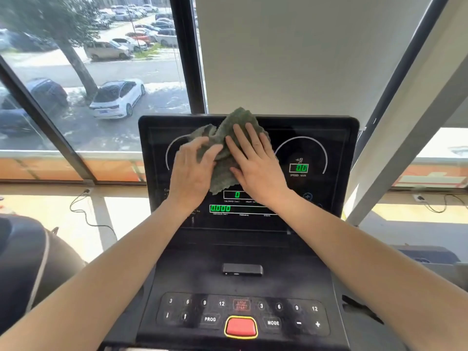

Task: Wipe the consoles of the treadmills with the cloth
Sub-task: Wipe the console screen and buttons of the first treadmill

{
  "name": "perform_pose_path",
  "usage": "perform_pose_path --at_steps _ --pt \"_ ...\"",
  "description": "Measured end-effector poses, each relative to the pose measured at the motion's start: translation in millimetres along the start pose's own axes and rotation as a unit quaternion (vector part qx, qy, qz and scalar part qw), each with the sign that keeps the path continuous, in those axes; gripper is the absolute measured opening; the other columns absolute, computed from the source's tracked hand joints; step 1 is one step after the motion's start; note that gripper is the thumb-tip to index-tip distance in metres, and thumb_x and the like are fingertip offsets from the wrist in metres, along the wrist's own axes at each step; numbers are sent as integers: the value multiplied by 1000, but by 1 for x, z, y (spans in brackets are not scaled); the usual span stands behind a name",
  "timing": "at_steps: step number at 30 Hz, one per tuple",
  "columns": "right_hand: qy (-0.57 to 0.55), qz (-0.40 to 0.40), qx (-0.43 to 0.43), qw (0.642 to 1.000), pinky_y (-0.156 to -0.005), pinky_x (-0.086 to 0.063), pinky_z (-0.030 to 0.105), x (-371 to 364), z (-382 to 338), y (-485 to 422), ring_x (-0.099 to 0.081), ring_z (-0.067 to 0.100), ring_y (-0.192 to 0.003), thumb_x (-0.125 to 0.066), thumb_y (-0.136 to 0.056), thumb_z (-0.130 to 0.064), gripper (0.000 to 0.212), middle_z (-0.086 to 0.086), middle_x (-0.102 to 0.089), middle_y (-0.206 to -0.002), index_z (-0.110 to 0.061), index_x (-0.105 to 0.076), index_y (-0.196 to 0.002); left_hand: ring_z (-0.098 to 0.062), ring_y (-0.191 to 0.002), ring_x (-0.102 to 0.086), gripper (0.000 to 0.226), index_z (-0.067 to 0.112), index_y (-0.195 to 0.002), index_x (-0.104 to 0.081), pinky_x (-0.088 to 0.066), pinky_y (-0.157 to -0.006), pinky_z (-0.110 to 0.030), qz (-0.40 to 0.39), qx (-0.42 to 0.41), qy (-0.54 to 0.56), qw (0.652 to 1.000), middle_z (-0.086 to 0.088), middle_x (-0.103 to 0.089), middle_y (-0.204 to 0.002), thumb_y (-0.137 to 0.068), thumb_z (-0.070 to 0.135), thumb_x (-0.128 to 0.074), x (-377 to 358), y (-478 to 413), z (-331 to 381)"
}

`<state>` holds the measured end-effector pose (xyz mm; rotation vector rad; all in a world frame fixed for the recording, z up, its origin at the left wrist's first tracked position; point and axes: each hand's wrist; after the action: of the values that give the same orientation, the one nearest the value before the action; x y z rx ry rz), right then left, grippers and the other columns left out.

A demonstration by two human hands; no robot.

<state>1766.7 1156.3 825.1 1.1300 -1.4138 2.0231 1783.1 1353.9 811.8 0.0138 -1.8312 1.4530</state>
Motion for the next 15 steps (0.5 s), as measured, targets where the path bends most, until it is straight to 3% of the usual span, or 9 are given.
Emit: perform_pose_path --at_steps 4,8,15 --pt "-4 -30 -7 1000 -123 -11 53 -16 -18 40 -7 33 -154 -56 -96 -36 74 11 -13 -166 -13 -23 -158 -38 -130 -50 35 8 -135 -62 -44 -107 -49 -58 -48 15 997 -21 -50 -147 -100 12 -59 -8 35 0" --pt "-14 -73 -30 997 -123 -13 53 -31 -40 88 -19 37 -150 -59 -95 -34 76 9 -23 -164 -17 -21 -159 -37 -145 -38 42 5 -139 -59 -40 -113 -50 -112 -43 29 992 -18 -41 -156 -98 13 -65 -8 78 11" --pt "-29 -148 -41 988 -123 -14 54 -46 -71 146 -22 38 -148 -59 -94 -30 76 8 -28 -160 -17 -21 -159 -41 -146 -33 52 12 -144 -55 -34 -115 -56 -194 -26 34 980 -18 -32 -161 -95 22 -68 -8 143 30"
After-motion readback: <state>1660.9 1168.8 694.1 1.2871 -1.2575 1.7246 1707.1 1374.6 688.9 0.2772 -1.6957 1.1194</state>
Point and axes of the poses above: each hand's wrist, its own y-axis away from the middle knuckle, its own x-axis out of the back of the hand, z = x × y
